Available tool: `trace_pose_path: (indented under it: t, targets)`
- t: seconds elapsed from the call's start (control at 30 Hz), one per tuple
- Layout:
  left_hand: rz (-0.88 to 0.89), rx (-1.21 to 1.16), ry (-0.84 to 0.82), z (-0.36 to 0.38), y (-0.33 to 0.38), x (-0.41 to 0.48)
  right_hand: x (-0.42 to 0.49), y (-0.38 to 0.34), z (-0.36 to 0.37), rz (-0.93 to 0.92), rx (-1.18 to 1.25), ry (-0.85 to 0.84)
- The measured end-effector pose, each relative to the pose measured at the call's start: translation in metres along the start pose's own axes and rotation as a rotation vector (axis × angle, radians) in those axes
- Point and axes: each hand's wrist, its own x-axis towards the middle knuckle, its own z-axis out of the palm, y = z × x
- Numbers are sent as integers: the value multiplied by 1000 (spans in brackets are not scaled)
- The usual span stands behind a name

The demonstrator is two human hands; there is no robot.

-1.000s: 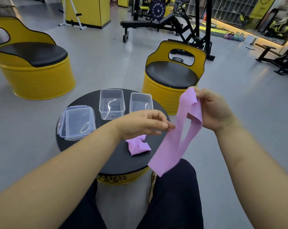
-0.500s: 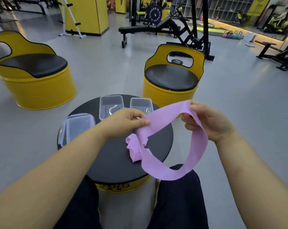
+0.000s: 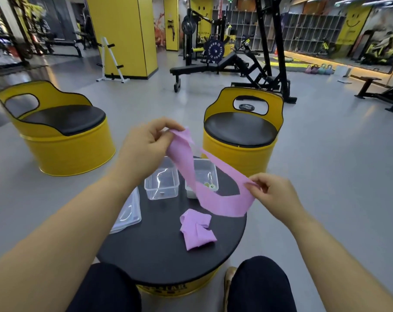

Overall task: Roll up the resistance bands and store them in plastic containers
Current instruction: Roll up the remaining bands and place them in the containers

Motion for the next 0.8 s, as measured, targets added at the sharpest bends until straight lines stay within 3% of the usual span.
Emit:
trace_pose_path:
  t: [0.1, 0.2, 0.33, 0.47, 0.57, 0.8]
  targets:
    - [-53, -60, 63, -5, 2, 3, 0, -4, 6, 274, 491, 106]
    - [-189, -124, 84, -6, -13, 9, 0, -13, 6, 424, 984, -75]
    - [-474, -305, 135, -8, -47, 18, -7, -10, 5, 412, 1016, -415]
    - [-647, -397, 165, -12, -78, 17, -15, 12, 1, 278, 1308, -566]
    - [-731, -424, 141, -7, -91, 10, -15, 12, 5, 167, 1451, -557]
    - [-802, -434, 172, 4, -99, 1, -8, -3, 12, 406, 1237, -294]
